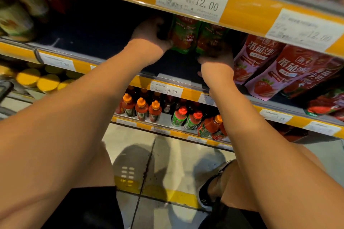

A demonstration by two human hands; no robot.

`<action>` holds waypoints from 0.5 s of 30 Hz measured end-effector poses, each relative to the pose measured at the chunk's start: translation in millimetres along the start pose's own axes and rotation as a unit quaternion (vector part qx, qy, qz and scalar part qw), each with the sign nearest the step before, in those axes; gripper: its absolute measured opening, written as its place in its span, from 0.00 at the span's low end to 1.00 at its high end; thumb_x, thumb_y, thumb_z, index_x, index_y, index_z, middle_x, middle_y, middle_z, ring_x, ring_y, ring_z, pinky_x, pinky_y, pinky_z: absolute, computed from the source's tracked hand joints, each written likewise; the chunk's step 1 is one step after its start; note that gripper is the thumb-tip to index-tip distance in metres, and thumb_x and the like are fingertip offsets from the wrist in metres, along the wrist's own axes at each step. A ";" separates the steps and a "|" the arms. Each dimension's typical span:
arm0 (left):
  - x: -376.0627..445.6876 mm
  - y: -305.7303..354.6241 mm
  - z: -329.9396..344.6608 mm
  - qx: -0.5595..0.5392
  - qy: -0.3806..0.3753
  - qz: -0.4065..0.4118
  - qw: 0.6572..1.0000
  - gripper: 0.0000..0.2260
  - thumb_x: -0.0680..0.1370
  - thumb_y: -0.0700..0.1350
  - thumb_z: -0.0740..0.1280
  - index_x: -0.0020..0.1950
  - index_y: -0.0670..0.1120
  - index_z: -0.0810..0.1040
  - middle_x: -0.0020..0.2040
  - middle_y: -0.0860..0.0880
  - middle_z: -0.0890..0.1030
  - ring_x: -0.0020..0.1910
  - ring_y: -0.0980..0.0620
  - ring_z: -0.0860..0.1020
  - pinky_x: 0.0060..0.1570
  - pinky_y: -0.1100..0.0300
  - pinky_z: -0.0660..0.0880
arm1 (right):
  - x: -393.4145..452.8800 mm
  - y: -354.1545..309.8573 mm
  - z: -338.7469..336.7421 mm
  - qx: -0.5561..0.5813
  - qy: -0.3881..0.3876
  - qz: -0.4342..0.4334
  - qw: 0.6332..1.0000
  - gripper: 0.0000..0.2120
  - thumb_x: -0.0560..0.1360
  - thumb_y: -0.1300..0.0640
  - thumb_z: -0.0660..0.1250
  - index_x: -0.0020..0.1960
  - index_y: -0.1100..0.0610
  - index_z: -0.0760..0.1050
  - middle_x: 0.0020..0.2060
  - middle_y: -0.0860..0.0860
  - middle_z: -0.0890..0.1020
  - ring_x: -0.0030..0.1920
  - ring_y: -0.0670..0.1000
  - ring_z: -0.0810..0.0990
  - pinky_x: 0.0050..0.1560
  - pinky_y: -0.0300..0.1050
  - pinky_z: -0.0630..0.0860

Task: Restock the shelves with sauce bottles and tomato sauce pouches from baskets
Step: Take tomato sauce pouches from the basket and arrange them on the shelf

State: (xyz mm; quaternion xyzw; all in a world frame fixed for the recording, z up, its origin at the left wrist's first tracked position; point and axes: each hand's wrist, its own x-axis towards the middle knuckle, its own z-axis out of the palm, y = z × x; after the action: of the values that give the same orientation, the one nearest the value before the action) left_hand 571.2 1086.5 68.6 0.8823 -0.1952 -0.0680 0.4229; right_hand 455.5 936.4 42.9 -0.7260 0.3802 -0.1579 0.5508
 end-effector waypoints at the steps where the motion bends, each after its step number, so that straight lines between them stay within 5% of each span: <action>1: -5.2 -1.7 -5.5 -0.002 -0.002 -0.009 1.000 0.25 0.76 0.49 0.76 0.71 0.48 0.75 0.67 0.47 0.79 0.62 0.46 0.80 0.60 0.49 0.80 | -1.5 2.2 2.2 -0.019 -0.010 0.011 1.000 0.08 0.74 0.55 0.68 0.52 0.46 0.75 0.55 0.51 0.81 0.57 0.56 0.83 0.57 0.55 0.82; 3: -15.3 -11.4 -12.0 -0.024 -0.009 -0.012 1.000 0.17 0.77 0.46 0.76 0.65 0.47 0.80 0.60 0.48 0.82 0.59 0.47 0.81 0.59 0.52 0.79 | -9.1 0.1 6.9 -0.043 -0.009 -0.008 0.999 0.08 0.71 0.55 0.70 0.49 0.48 0.75 0.52 0.53 0.81 0.53 0.58 0.83 0.51 0.55 0.82; 6: -40.2 -18.6 -25.2 -0.043 -0.015 0.001 0.999 0.10 0.77 0.45 0.75 0.58 0.50 0.81 0.53 0.52 0.83 0.55 0.51 0.81 0.51 0.57 0.80 | -34.7 -8.6 11.9 -0.061 -0.013 -0.057 0.996 0.16 0.71 0.55 0.71 0.58 0.50 0.76 0.48 0.54 0.82 0.44 0.57 0.82 0.41 0.49 0.78; 9: -64.5 -21.5 -36.9 -0.005 -0.014 0.032 0.999 0.11 0.78 0.47 0.73 0.60 0.51 0.82 0.55 0.54 0.83 0.54 0.55 0.81 0.57 0.56 0.79 | -56.7 -9.3 14.1 -0.083 -0.044 -0.095 0.991 0.17 0.76 0.57 0.70 0.64 0.53 0.76 0.48 0.49 0.81 0.41 0.45 0.79 0.41 0.45 0.76; 15: -113.3 -31.7 -74.0 0.037 -0.072 0.063 0.995 0.13 0.80 0.48 0.72 0.65 0.53 0.81 0.59 0.57 0.82 0.59 0.60 0.79 0.64 0.57 0.77 | -93.9 -19.7 30.6 -0.101 -0.104 -0.178 0.973 0.16 0.78 0.58 0.69 0.65 0.50 0.77 0.63 0.49 0.78 0.60 0.48 0.79 0.58 0.48 0.78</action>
State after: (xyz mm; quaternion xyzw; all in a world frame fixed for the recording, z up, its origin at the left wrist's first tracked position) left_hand 497.7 1203.2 85.9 0.8761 -0.2825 -0.0976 0.3782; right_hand 420.8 1027.5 68.3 -0.8463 0.1994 -0.1385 0.4742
